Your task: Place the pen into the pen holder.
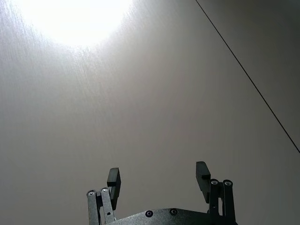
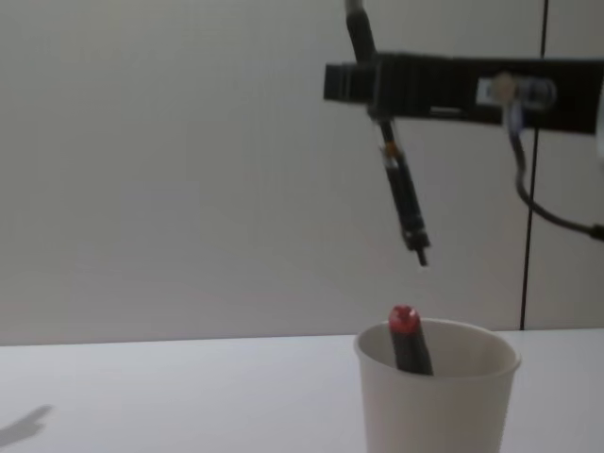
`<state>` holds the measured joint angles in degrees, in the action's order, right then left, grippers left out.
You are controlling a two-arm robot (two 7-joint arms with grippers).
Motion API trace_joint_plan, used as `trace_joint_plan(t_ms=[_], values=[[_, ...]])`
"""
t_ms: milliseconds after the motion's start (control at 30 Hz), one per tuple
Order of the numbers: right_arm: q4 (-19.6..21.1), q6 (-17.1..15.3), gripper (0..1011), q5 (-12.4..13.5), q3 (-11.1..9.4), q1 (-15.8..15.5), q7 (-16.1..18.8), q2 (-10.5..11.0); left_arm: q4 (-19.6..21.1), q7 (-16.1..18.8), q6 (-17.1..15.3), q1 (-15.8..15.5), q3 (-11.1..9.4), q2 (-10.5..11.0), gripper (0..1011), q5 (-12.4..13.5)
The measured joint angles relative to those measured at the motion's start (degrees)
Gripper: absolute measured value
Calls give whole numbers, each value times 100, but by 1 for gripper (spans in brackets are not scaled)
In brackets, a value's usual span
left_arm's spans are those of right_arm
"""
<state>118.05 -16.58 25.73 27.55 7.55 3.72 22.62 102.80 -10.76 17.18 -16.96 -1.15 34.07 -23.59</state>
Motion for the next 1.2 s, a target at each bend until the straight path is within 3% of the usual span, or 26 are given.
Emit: trace_joint_plan(t_ms=[300, 533, 900, 1167, 1200], values=[[140, 212, 132, -1066, 194, -243, -458, 100, -9, 0, -7, -22, 13, 11, 1001, 8], [178, 376, 132, -1665, 258, -346, -755, 112, -13, 0, -10, -30, 17, 14, 1001, 12], [179, 521, 170, -2121, 290, -405, -929, 79, -16, 1, -10, -35, 23, 20, 1001, 13], [179, 570, 413, -2287, 301, -427, -991, 64, -16, 1, -10, -39, 24, 21, 1001, 13], [179, 574, 482, -2299, 301, -428, -994, 63, -17, 1, -10, -39, 24, 20, 1001, 13]])
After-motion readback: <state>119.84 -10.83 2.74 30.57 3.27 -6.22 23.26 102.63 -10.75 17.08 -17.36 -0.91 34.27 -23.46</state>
